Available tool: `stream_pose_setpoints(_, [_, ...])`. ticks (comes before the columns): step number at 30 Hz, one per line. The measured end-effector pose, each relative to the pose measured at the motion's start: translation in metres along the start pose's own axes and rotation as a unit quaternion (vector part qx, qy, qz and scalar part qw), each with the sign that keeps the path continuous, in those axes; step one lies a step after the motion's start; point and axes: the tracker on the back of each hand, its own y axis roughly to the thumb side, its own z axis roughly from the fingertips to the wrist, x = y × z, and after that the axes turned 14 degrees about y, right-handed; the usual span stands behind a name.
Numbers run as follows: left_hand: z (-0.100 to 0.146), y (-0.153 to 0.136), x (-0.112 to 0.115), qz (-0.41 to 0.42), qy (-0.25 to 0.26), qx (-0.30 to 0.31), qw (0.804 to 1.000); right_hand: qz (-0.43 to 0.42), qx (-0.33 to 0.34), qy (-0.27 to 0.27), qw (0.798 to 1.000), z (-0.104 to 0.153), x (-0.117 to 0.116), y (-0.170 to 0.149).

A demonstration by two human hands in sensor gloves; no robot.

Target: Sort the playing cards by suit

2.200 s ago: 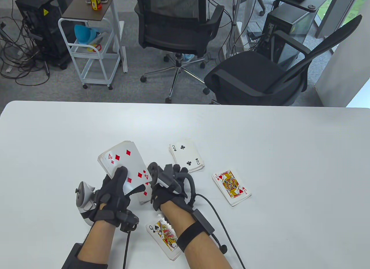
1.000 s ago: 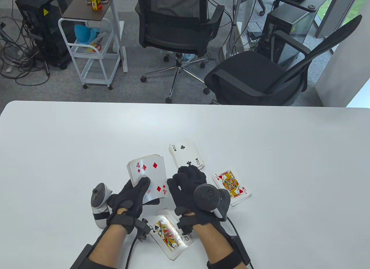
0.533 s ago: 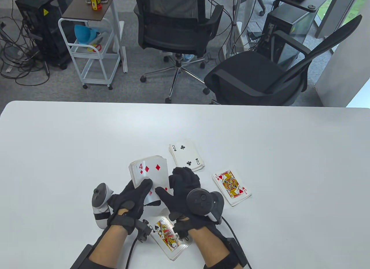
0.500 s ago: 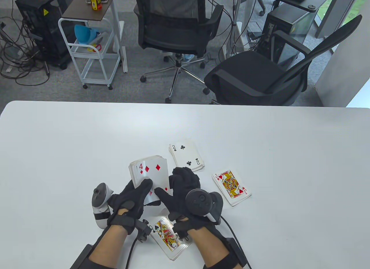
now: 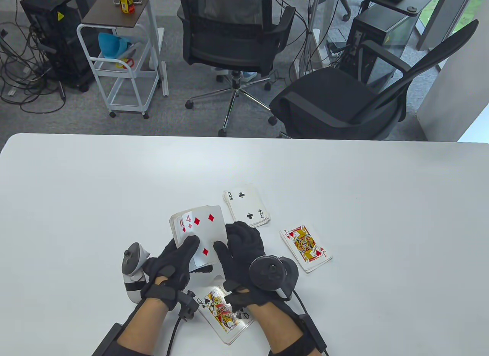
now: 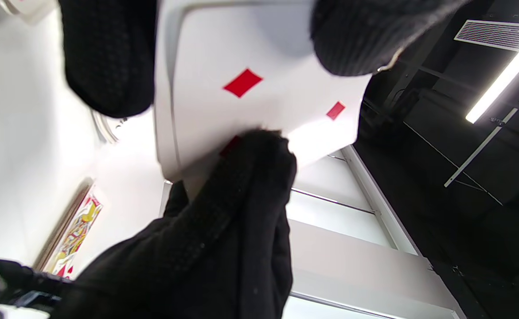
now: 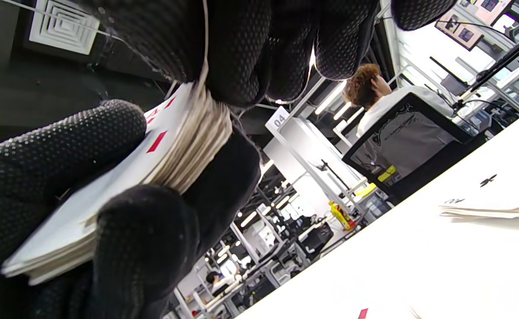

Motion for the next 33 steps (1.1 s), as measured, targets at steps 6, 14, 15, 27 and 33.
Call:
stream_pose_setpoints(6, [0.0, 0.001, 0.001, 0.012, -0.002, -0.001, 1.0, -0.007, -0.018, -0.005, 1.0, 0.0, 0.003, -0.007])
stream_pose_setpoints(14, [-0.001, 0.008, -0.008, 0.023, 0.02, 0.01, 0.999, 0.0, -0.039, -0.004, 0.999, -0.001, 0.01, -0.012])
stream_pose_setpoints(15, [-0.001, 0.01, -0.01, 0.027, 0.025, 0.012, 0.999, -0.002, -0.047, -0.008, 0.999, -0.001, 0.011, -0.015])
stream_pose_setpoints(27, [-0.002, 0.019, -0.02, 0.06, 0.037, 0.026, 0.997, -0.076, -0.129, -0.045, 0.988, 0.002, 0.024, -0.049])
stream_pose_setpoints(33, [-0.002, 0.019, -0.02, 0.061, 0.034, 0.027, 0.997, -0.06, -0.138, -0.01, 0.989, -0.001, 0.017, -0.048])
